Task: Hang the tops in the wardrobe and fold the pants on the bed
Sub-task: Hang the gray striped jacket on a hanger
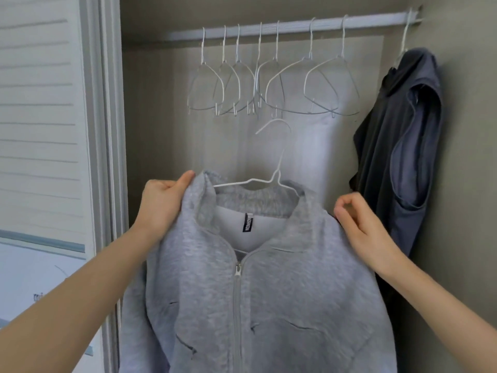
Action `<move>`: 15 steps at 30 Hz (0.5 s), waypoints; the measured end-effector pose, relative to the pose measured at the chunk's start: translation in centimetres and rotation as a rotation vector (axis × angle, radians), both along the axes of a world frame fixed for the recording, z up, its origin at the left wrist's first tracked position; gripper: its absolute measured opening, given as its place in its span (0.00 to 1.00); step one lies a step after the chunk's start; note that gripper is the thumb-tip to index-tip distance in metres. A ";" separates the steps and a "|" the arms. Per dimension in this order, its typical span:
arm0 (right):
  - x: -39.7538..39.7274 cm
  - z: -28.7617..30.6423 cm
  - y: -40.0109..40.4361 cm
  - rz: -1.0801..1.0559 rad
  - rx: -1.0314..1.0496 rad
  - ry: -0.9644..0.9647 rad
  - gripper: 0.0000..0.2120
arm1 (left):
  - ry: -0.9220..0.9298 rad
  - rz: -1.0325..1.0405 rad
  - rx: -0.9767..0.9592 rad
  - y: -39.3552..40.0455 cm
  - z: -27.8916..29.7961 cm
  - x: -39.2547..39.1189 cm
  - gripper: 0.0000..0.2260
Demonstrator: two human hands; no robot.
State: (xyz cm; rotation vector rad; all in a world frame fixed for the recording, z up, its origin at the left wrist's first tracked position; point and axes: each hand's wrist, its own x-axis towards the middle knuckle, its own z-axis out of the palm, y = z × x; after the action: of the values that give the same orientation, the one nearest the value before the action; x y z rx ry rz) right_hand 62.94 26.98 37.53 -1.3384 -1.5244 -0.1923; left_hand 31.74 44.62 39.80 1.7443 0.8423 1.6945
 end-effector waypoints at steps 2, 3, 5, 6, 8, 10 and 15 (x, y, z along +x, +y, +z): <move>-0.8 0.1 -0.5 -0.037 -0.102 -0.085 0.14 | -0.021 -0.017 -0.036 0.4 0.0 0.4 0.23; -1.3 0.6 -0.7 -0.054 -0.122 -0.141 0.15 | -0.025 -0.028 -0.037 0.6 0.1 0.6 0.23; -2.0 1.7 -1.2 -0.037 -0.144 -0.165 0.16 | 0.001 -0.059 -0.033 1.1 0.4 0.8 0.24; -2.1 2.2 -1.5 0.001 -0.164 -0.125 0.16 | 0.033 -0.070 -0.029 1.4 0.5 0.8 0.24; -2.0 2.9 -2.4 0.053 -0.238 -0.066 0.18 | 0.088 -0.087 -0.032 2.1 0.8 0.9 0.23; -2.0 3.4 -3.3 0.080 -0.319 -0.020 0.23 | 0.115 -0.106 -0.050 2.9 1.2 1.4 0.23; -2.0 4.2 -5.0 0.097 -0.264 0.399 0.19 | 0.417 -0.098 0.027 3.8 3.1 4.2 0.23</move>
State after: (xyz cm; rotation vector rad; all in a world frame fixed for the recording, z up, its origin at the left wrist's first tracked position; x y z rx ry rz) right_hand 60.98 21.96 41.75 -1.4025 -1.2978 0.3314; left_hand 35.95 48.38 42.91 2.1604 0.8935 1.3015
